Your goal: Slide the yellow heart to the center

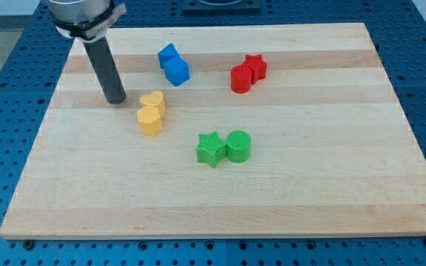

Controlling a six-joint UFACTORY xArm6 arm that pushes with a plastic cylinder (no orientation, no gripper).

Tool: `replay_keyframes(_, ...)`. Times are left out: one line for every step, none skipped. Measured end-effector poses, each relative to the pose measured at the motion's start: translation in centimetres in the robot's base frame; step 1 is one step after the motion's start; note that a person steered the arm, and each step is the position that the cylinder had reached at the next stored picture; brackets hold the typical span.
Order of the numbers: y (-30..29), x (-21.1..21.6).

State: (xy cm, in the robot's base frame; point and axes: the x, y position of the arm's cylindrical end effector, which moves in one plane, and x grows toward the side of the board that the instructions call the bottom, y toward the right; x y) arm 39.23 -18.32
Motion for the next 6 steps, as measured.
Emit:
replay_keyframes(1.4, 1.9)
replay_keyframes(4.4, 2.3)
replay_keyframes(9.6, 2.3)
replay_keyframes(14.2, 2.3)
replay_keyframes(15.7, 2.3)
replay_keyframes(15.4, 2.1)
